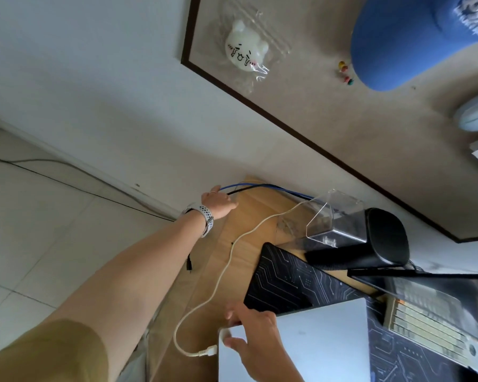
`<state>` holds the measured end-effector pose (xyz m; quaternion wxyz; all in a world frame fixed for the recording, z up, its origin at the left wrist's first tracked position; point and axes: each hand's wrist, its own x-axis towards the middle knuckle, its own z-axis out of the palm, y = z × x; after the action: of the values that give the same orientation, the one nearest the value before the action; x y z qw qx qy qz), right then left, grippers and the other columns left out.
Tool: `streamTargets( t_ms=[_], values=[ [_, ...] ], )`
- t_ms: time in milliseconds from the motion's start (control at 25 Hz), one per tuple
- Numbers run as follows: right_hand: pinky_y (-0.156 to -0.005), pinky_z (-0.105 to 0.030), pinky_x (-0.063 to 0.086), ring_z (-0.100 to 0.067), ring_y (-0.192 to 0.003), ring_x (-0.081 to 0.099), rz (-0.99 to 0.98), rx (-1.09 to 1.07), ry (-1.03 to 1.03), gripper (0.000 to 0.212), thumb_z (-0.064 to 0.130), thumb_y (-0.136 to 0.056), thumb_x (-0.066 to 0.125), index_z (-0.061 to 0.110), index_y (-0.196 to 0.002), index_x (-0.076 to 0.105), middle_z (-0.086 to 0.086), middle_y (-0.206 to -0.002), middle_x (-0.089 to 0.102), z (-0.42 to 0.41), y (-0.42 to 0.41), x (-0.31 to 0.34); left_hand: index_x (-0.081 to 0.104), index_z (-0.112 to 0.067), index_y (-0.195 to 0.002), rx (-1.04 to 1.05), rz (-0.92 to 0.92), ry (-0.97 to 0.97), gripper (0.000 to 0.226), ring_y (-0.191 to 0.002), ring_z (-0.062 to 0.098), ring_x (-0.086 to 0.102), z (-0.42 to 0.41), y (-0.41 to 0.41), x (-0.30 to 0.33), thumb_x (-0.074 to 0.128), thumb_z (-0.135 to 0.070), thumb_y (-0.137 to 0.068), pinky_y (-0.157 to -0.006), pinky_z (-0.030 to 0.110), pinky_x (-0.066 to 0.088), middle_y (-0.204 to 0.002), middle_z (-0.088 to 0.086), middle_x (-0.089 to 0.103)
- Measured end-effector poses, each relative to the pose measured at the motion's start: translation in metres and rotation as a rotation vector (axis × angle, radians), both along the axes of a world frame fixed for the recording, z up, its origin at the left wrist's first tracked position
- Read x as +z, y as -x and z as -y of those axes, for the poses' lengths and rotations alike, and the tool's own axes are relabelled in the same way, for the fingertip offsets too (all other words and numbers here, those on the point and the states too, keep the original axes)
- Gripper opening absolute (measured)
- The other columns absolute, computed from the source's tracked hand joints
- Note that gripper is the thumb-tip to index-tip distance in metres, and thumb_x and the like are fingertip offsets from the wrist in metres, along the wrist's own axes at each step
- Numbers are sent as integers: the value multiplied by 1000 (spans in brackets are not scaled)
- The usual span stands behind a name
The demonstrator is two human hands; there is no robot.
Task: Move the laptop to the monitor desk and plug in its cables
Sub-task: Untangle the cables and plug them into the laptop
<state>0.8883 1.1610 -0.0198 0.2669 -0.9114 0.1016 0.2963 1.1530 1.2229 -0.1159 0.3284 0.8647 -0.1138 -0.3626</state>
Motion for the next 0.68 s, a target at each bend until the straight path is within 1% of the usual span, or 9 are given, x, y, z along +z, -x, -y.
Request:
streamTargets(
  t_ms=[80,120,200,240,280,400,480,600,680],
  values=[
    [-85,-11,26,-7,-103,47,-41,-20,-2,27,36,-84,60,52,-91,40,17,-97,63,1,-2,-3,48,-12,-61,30,-39,13,46,-144,13,20,2,-6,-5,37,-42,-95,-109,36,20,-131,3,56],
    [-86,-11,26,-8,-103,48,-47,-11,0,30,36,-83,60,54,-91,38,17,-96,63,1,-2,-4,46,-11,-60,61,-62,21,48,-138,16,33,2,-9,-7,36,-43,-95,-106,36,24,-123,5,60],
    [-92,-16,28,-5,-102,50,-48,-6,-3,29,36,-83,61,48,-100,41,16,-97,63,2,-3,-6,36,-12,-56,101,-87,40,53,-92,23,57,2,-10,-8,34,-46,-96,-89,33,33,-73,6,58],
    [-93,-18,29,-5,-103,49,-51,-18,-7,29,37,-83,61,46,-103,42,17,-97,63,3,-5,-4,33,-13,-57,104,-98,45,53,-74,22,52,2,-11,-7,32,-47,-98,-82,33,33,-60,3,45],
    [-92,-19,30,-5,-105,48,-67,-21,-14,31,37,-83,62,46,-106,42,19,-98,62,4,-6,-3,38,-12,-62,94,-118,46,51,-71,21,48,1,-11,-6,30,-47,-98,-82,35,33,-61,2,42],
    [-95,-15,32,2,-105,50,-129,-11,-117,36,39,-81,64,44,-113,48,21,-101,63,9,-14,6,64,-10,-93,27,-119,21,37,-100,20,48,-3,-14,-9,38,-36,-98,-96,36,30,-99,5,59],
    [-90,-12,40,3,-100,55,-103,-136,-235,29,33,-81,66,42,-106,54,16,-98,66,16,-23,11,68,-10,-93,22,-47,0,26,-113,26,49,-3,-17,-10,47,-24,-93,-99,36,26,-117,6,63],
    [-78,-12,46,4,-93,60,-19,-323,-217,20,17,-88,58,33,-98,62,12,-92,68,24,-38,5,67,-12,-77,75,17,54,17,-102,29,53,-4,-20,0,52,-10,-85,-96,37,28,-102,8,68],
    [-81,-16,48,2,-91,61,24,-366,-184,23,12,-90,52,30,-99,65,13,-95,68,20,-49,-2,70,-6,-77,115,19,168,20,-71,21,52,-8,-22,16,51,-6,-84,-83,33,37,-70,2,61]
  ],
)
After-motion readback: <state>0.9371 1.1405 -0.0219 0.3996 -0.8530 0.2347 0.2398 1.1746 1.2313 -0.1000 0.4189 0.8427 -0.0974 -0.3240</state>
